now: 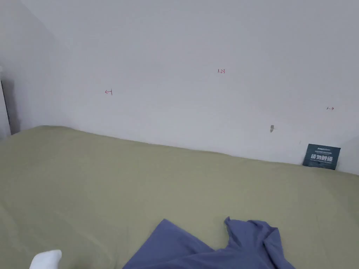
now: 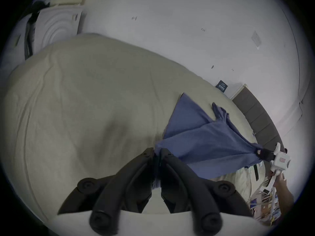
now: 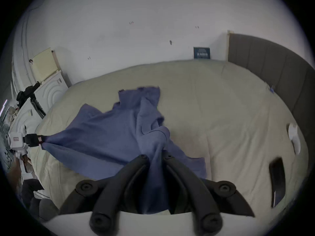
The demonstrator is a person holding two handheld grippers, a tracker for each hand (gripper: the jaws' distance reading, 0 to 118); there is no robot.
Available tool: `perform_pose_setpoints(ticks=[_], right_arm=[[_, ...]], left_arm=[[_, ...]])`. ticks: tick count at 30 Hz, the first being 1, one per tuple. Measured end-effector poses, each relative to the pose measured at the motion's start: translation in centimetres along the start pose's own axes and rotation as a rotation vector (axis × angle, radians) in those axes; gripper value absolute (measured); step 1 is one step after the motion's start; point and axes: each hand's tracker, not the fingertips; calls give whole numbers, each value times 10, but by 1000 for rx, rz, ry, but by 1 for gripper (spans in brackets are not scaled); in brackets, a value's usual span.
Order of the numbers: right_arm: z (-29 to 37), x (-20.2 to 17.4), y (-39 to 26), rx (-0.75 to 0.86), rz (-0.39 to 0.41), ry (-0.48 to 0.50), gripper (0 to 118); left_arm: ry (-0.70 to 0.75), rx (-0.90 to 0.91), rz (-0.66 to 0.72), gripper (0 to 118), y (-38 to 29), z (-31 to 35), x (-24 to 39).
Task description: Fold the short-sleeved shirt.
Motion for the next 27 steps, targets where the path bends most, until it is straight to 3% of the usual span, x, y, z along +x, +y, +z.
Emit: perform_pose_setpoints(ticks=[3, 4, 5, 7, 8, 9, 11, 13, 16, 19, 20, 21, 22, 23, 24, 25, 27], right_arm=[[-6, 8, -19, -19, -11, 2, 10], [-6, 10, -24, -19, -12, 0, 14], [-7, 13, -28, -22, -14, -7, 27], [-5, 18, -33, -37, -52, -62, 76], [-2, 21, -35, -41, -93, -70, 90], [2, 22, -35, -32, -120, -52, 94], [17, 23, -33, 5, -169, -35, 94], [49, 9, -28, 75, -87, -69, 95], [86, -17, -21, 232, 93, -106, 97], [123, -50, -23, 397, 186, -115, 98], [130, -56, -28, 441, 193, -115, 96], [136, -59, -33, 468, 196, -107, 85], [143, -64, -37, 483, 198, -97, 66], [148, -69, -42, 481, 200, -99, 40], [152, -74, -47, 485, 209, -108, 3], [154, -77, -51, 486, 214, -122, 0], [156, -80, -63, 478, 206, -114, 0]], left_arm=[[-1, -23, 52, 9, -22, 0, -17], [4, -32, 61, 10, -28, 1, -19], [12, -34, 59, 12, -33, 2, -20], [59, -49, 85, 46, -43, 1, -29], [68, -65, 118, 73, -47, 2, -32], [59, -62, 145, 90, -49, 4, -34], [20, 3, 159, 90, -50, 19, -29], [35, 70, 111, 90, -40, 34, -15], [70, 268, -83, 90, -33, 65, 22], [73, 435, -245, 89, -40, 97, 67], [91, 480, -281, 88, -44, 105, 79], [115, 515, -302, 84, -49, 111, 89], [136, 551, -322, 78, -55, 116, 98], [131, 578, -347, 66, -63, 121, 103], [125, 599, -382, 32, -71, 126, 108], [124, 609, -414, 1, -77, 128, 112], [180, 589, -450, 0, -85, 127, 115]])
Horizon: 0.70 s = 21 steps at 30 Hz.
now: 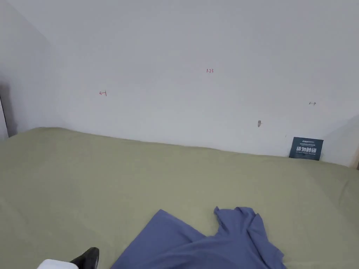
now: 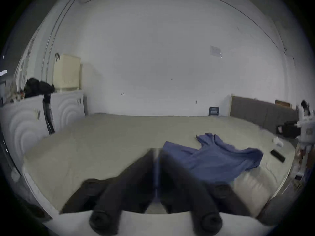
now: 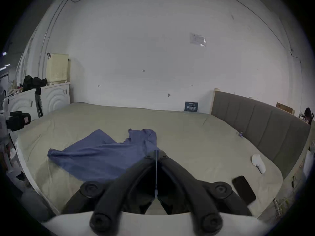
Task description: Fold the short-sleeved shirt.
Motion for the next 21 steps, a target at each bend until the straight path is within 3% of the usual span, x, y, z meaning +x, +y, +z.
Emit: perform_pose_setpoints(ticks=[1, 3, 5, 8, 9, 11, 12, 15, 21], right_arm=[[2, -1, -5, -27, -25, 45, 0], [6, -7, -13, -49, -35, 47, 0], [10, -12, -20, -58, -25, 58, 0], [8, -15, -24, -90, 10, 78, 0], [7, -15, -24, -97, 20, 78, 0], [-1, -12, -25, -103, 33, 77, 0], [-4, -10, -25, -107, 31, 78, 0], [-13, -8, -24, -128, 20, 90, 0], [-30, -8, -28, -172, 32, 88, 0]], left_arm=[[-12, -10, 16, 0, -3, -1, 0], [-59, -86, 53, 0, -8, -6, -7], [11, -132, 66, 0, -17, -17, -22], [-14, -264, 228, 4, -28, -48, -60], [-19, -319, 273, 25, -31, -60, -72], [-1, -504, 325, 87, -39, -96, -97], [16, -579, 340, 103, -43, -110, -106], [-62, -554, 368, 102, -56, -134, -122], [-101, -680, 251, 102, -67, -178, -89]])
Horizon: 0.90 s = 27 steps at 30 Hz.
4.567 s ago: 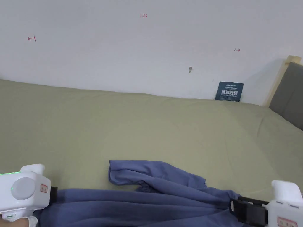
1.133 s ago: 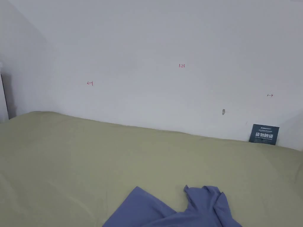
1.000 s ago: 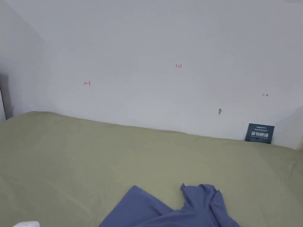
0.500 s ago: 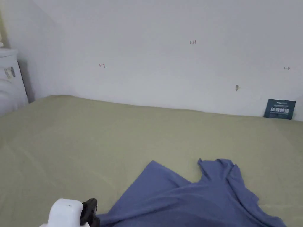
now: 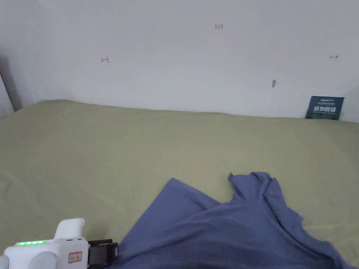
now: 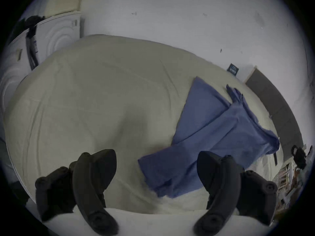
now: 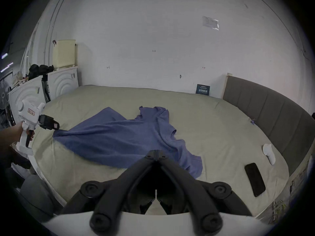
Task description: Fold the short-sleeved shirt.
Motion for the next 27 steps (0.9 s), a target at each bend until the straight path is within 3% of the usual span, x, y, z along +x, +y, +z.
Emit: perform_pose_setpoints(ticks=[2, 3, 4, 6, 11, 14, 15, 18, 19, 22, 25, 27], right_arm=[[-7, -2, 1, -19, -9, 4, 0], [-11, -1, 2, -36, -15, 10, 0], [-16, 0, 3, -53, -27, 18, 0], [-29, 2, 9, -83, -50, 29, 0], [-95, 22, 54, -170, -47, 104, 8], [-157, 36, 98, -210, -67, 150, 96], [-183, 41, 112, -243, -64, 185, 114], [-268, 45, 151, -414, -22, 166, 116], [-296, 44, 158, -442, 11, 101, 115], [-371, 41, 159, -526, 56, 31, 109], [-407, 27, 150, -601, 25, 75, 103], [-429, 20, 143, -629, 13, 44, 103]], left_arm=[[47, -44, 12, 98, 1, -14, 10], [90, -64, 22, 86, 0, -17, 14], [116, -58, 36, 66, -2, -18, 20], [85, -20, 27, 10, -6, -17, 29], [89, -27, -51, 8, -5, -23, 40], [51, -5, 7, 6, -6, -17, 34], [47, -6, 8, 6, -6, -15, 34], [40, -18, -3, 6, -8, -15, 35], [39, -20, -4, 6, -6, -16, 36], [43, -28, -12, 6, -4, -17, 38], [45, -33, -26, 6, -3, -19, 39], [40, -35, -25, 6, -1, -21, 36]])
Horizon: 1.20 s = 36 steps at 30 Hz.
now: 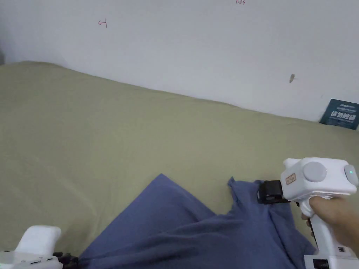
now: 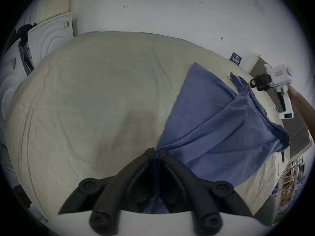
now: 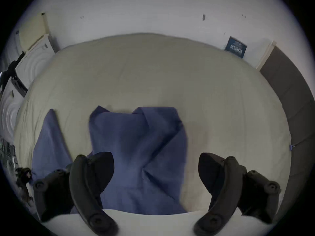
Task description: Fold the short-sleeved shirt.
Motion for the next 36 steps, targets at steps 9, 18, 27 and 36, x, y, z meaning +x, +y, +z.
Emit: perform_pose_setpoints(ticks=[9, 18, 27, 36], right_arm=[[-11, 21, -7, -2, -223, -66, 6], [50, 24, -21, 202, -290, 167, 4], [161, 33, -8, 458, -219, 242, 4], [262, 44, 34, 705, -113, 207, 4]], left_arm=[[-32, 11, 37, 6, -1, -5, -10], [-49, 86, 86, 6, 5, 7, -17], [-128, 292, 108, 5, 72, 60, -18], [-140, 467, -27, 5, 190, 112, 7]])
